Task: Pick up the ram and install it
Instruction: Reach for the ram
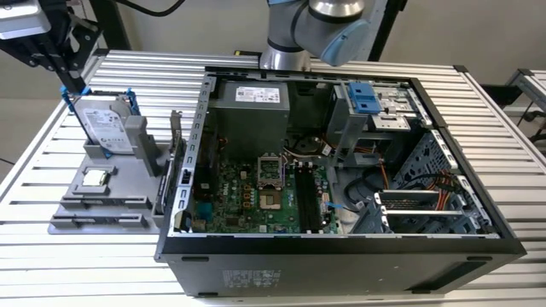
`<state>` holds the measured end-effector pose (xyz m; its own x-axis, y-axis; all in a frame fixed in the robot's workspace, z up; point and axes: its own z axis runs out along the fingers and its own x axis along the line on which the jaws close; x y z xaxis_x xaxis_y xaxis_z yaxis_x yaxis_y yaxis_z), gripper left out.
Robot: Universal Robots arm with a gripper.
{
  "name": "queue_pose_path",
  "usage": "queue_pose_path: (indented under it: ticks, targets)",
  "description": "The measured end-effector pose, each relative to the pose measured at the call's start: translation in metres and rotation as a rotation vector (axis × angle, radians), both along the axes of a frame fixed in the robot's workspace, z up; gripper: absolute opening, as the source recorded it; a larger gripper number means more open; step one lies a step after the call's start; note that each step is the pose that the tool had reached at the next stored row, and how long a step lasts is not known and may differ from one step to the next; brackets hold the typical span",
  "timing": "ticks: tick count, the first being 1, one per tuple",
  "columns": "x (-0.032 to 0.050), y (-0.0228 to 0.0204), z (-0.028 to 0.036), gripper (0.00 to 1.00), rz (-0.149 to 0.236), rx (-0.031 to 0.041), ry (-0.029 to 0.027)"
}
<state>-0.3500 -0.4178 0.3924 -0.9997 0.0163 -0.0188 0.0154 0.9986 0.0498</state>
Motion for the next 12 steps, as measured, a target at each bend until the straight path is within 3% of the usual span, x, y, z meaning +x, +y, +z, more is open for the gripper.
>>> queue_pose_path:
  ticks: [5,12]
  targets:
    - [-0.0008,-0.0102,0.0000,0.00,-0.002,0.0001,0.0000]
    - [-0.0016,-0.0279,0.0000,0.00,-0.003,0.0000,0.0000]
